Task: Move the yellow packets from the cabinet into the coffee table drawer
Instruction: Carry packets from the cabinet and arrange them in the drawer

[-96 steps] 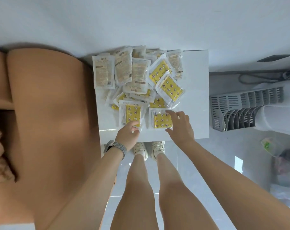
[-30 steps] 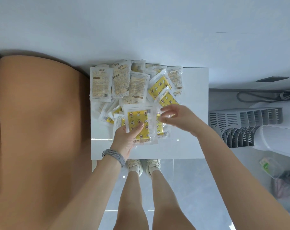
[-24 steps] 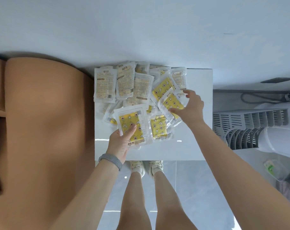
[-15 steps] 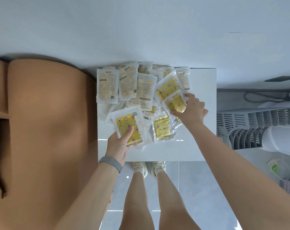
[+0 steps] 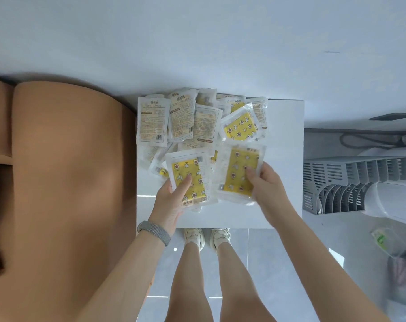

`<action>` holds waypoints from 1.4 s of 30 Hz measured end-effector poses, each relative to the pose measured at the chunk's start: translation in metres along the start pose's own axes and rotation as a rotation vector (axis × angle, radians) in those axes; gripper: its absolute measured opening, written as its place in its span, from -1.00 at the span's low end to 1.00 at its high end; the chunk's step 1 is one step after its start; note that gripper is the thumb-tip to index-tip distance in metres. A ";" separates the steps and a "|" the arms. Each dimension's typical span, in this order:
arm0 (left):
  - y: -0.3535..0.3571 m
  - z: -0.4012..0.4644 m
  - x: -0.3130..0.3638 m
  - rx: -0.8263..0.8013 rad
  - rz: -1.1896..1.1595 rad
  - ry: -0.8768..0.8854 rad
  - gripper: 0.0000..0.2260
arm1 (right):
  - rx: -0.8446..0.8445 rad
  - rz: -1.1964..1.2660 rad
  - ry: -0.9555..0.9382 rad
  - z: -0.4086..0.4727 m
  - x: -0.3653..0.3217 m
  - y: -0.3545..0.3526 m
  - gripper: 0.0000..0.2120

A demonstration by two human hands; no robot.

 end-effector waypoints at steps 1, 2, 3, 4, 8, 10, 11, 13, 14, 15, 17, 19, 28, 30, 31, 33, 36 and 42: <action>0.005 -0.002 0.000 -0.024 0.022 -0.005 -0.68 | -0.046 0.023 0.019 -0.007 0.003 0.010 -0.87; 0.009 -0.004 -0.001 -0.055 0.038 -0.005 -0.59 | -0.083 0.018 0.026 -0.013 0.005 0.020 -0.87; 0.014 -0.006 -0.002 -0.082 0.038 -0.003 -0.53 | -0.112 -0.012 0.021 -0.019 0.006 0.029 -0.88; 0.019 -0.008 -0.001 -0.100 0.031 0.012 -0.52 | -0.133 -0.056 0.011 -0.022 0.008 0.037 -0.88; 0.021 -0.012 0.004 -0.082 0.046 0.085 -0.55 | -0.126 -0.271 -0.037 -0.025 0.005 0.058 -0.84; 0.014 -0.011 0.003 -0.060 0.057 0.102 -0.55 | -0.138 -0.367 -0.037 -0.023 0.001 0.064 -0.79; 0.009 -0.010 0.002 -0.050 0.063 0.103 -0.56 | -0.155 -0.430 -0.034 -0.022 0.000 0.066 -0.76; -0.001 -0.010 0.001 -0.021 0.072 0.109 -0.58 | -0.211 -0.554 -0.021 -0.020 -0.004 0.072 -0.72; -0.005 -0.010 0.002 -0.010 0.069 0.116 -0.57 | -0.243 -0.604 -0.020 -0.019 -0.008 0.075 -0.72; -0.010 -0.011 0.002 0.004 0.057 0.121 -0.57 | -0.262 -0.646 -0.025 -0.017 -0.013 0.077 -0.74; -0.025 -0.011 0.005 0.049 0.019 0.125 -0.57 | -0.239 -0.726 -0.047 -0.011 -0.030 0.076 -0.81; -0.041 -0.012 0.013 0.088 -0.042 0.132 -0.52 | -0.171 -0.781 -0.094 -0.003 -0.053 0.074 -0.81; -0.106 -0.016 0.044 0.272 -0.166 0.182 -0.68 | 0.162 -0.812 -0.327 0.049 -0.132 0.138 -0.42; -0.112 -0.017 0.047 0.288 -0.171 0.192 -0.68 | 0.242 -0.909 -0.323 0.061 -0.130 0.154 -0.31; -0.114 -0.017 0.049 0.290 -0.173 0.197 -0.68 | 0.279 -0.968 -0.303 0.065 -0.128 0.160 -0.24; -0.117 -0.017 0.050 0.294 -0.175 0.200 -0.68 | 0.340 -1.060 -0.259 0.070 -0.123 0.169 -0.13; -0.119 -0.016 0.050 0.306 -0.182 0.190 -0.70 | 0.386 -1.117 -0.241 0.074 -0.122 0.173 -0.04; -0.119 -0.010 0.046 0.320 -0.186 0.166 -0.73 | 0.381 -1.021 -0.233 0.078 -0.127 0.166 -0.13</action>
Point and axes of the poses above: each hand's wrist, its own z-axis towards the middle knuckle, its own y-axis out of the palm, x = y × z, the point moved 7 cm from there along z, towards the middle knuckle, and after that the axes turned 7 degrees about y, right-handed, at the moved point
